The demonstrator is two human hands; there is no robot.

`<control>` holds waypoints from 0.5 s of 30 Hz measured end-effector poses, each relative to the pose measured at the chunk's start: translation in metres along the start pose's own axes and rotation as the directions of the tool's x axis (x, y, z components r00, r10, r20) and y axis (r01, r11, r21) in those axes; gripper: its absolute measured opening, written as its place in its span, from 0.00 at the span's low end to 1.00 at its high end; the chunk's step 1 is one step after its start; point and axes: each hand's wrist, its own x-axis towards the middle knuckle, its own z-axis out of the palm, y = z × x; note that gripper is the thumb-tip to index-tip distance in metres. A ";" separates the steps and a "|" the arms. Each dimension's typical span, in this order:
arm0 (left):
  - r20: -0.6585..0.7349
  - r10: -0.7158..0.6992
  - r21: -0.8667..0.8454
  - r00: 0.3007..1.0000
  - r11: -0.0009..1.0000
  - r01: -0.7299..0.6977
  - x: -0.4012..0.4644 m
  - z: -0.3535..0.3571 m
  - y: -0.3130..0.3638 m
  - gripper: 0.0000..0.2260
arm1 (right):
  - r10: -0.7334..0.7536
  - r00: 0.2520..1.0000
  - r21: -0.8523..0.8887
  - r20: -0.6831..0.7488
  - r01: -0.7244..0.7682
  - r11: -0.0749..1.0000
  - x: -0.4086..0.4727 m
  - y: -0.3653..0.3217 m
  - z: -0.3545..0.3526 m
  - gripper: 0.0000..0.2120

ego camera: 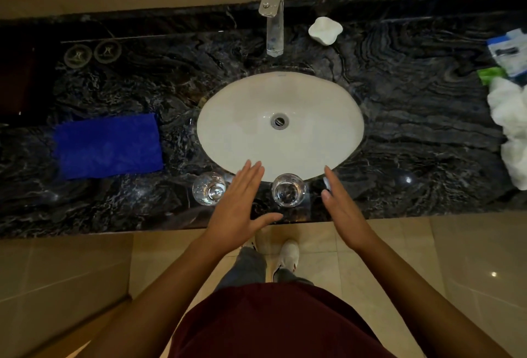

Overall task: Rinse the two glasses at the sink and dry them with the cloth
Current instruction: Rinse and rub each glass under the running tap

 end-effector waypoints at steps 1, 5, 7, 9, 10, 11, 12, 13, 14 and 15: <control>0.023 -0.017 -0.058 1.000 0.998 0.018 0.000 0.005 0.005 0.49 | -0.004 1.000 -0.008 0.016 0.004 1.000 -0.001 0.000 0.004 0.29; 0.102 -0.111 -0.203 0.989 0.970 0.130 0.005 0.024 0.017 0.51 | 0.004 0.995 0.072 0.101 -0.011 0.997 0.000 -0.003 0.019 0.27; 0.114 -0.139 -0.241 0.984 0.957 0.163 0.009 0.029 0.019 0.50 | -0.004 0.992 0.093 0.126 -0.008 0.996 0.000 -0.002 0.023 0.29; 0.129 -0.140 -0.265 0.982 0.949 0.170 0.014 0.034 0.019 0.49 | -0.009 0.991 0.087 0.134 -0.003 0.996 -0.001 0.000 0.024 0.32; 0.134 -0.137 -0.282 0.981 0.944 0.171 0.016 0.037 0.018 0.49 | -0.008 0.991 0.088 0.135 -0.004 0.996 -0.001 0.000 0.023 0.32; 0.137 -0.140 -0.300 0.981 0.937 0.176 0.018 0.039 0.017 0.49 | -0.003 0.990 0.097 0.138 -0.010 0.995 -0.002 0.001 0.023 0.32; 0.138 -0.152 -0.317 0.979 0.929 0.189 0.019 0.041 0.015 0.48 | 0.003 0.990 0.113 0.144 -0.020 0.993 -0.002 0.000 0.023 0.31; 0.137 -0.168 -0.330 0.976 0.921 0.205 0.019 0.044 0.011 0.48 | 0.010 0.989 0.131 0.149 -0.030 0.991 -0.002 0.000 0.023 0.31; 0.135 -0.181 -0.339 0.974 0.916 0.217 0.018 0.046 0.008 0.48 | 0.016 0.988 0.146 0.154 -0.038 0.989 -0.002 0.000 0.023 0.30; 0.135 -0.186 -0.346 0.973 0.912 0.222 0.016 0.048 0.005 0.49 | 0.019 0.987 0.154 0.157 -0.043 0.987 -0.002 0.000 0.023 0.31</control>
